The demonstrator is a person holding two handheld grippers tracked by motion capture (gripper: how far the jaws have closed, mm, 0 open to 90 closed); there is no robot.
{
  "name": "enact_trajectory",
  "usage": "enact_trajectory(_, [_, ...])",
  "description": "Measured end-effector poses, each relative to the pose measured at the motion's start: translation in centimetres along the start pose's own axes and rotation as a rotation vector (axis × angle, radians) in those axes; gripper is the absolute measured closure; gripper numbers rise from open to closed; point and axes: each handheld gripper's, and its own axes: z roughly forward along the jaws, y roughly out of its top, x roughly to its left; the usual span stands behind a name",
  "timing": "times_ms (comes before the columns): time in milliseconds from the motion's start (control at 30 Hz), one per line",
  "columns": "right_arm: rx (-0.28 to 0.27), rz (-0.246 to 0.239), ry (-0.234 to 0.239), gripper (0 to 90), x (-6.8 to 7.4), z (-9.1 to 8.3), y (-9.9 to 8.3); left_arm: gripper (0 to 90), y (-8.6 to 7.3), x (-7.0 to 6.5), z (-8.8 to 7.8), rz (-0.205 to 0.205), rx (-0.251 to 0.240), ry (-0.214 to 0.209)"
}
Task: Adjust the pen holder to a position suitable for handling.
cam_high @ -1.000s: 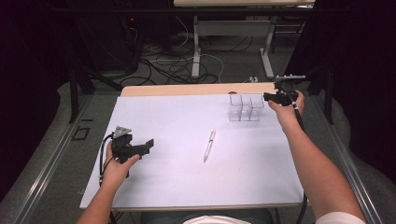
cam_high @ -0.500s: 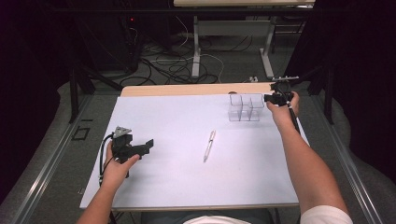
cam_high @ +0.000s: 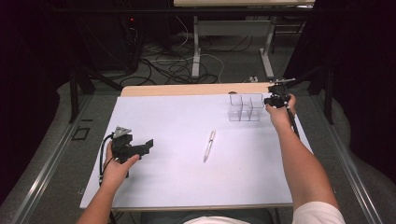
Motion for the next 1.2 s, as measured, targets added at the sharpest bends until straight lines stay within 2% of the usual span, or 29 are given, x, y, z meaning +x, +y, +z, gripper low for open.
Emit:
enact_trajectory(200, [0.015,-0.021,-0.002,86.8,0.1,0.5,-0.1,4.7,0.1,0.2,-0.2,-0.005,-0.008,0.006])
enact_trajectory(367, [0.015,-0.015,-0.004,89.9,0.3,0.6,-0.1,4.7,0.0,0.2,-0.1,-0.006,0.0,0.009])
enact_trajectory(833, [0.018,-0.024,-0.025,90.0,0.9,0.7,-0.2,5.0,0.1,0.3,-0.1,-0.012,-0.003,0.008])
enact_trajectory(1033, [0.012,-0.018,-0.013,90.0,1.1,0.6,-0.3,5.0,0.1,0.4,-0.1,-0.009,-0.004,0.012])
enact_trajectory(1200, [0.009,-0.045,-0.008,90.0,1.5,0.7,-0.3,5.0,0.1,0.4,-0.1,-0.011,0.001,0.014])
